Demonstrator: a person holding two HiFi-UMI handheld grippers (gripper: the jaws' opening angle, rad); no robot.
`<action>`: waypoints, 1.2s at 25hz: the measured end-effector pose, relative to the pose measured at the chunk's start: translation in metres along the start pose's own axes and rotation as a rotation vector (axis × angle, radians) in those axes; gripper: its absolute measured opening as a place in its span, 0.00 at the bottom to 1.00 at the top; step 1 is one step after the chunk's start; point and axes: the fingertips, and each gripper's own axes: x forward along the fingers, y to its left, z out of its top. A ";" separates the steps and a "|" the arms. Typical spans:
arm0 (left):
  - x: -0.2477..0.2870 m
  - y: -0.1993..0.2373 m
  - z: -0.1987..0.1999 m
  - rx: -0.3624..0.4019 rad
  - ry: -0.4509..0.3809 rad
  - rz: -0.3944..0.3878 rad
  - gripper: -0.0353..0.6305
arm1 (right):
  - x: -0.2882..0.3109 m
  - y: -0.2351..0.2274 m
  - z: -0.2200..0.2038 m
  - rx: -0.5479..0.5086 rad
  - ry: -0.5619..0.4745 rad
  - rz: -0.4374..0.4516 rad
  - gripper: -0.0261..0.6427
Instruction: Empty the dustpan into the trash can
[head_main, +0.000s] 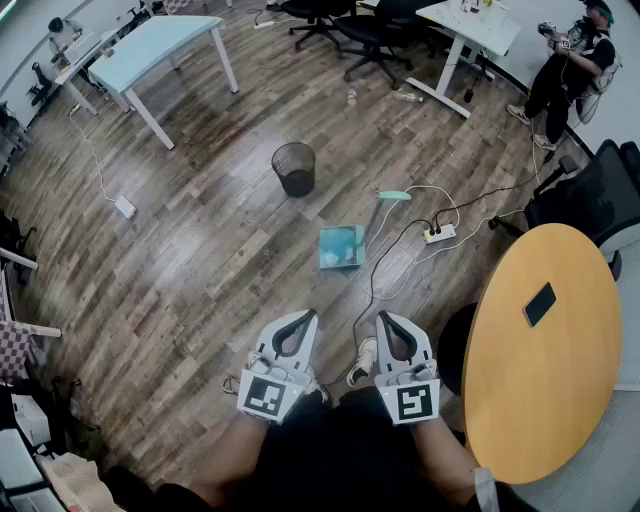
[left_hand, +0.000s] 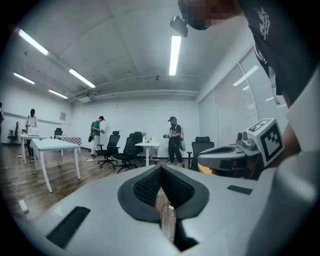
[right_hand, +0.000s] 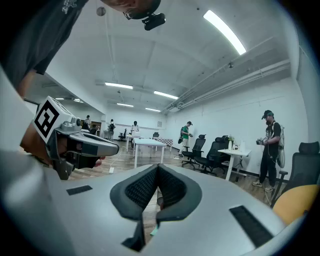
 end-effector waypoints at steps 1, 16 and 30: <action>0.002 -0.002 0.002 -0.002 -0.005 -0.003 0.07 | -0.001 -0.002 0.000 -0.001 0.003 -0.003 0.07; 0.063 -0.018 -0.001 -0.077 0.035 0.002 0.07 | -0.001 -0.057 -0.006 -0.049 -0.025 0.014 0.07; 0.158 -0.038 0.001 -0.058 0.076 0.007 0.07 | 0.031 -0.134 -0.038 -0.149 0.071 0.158 0.07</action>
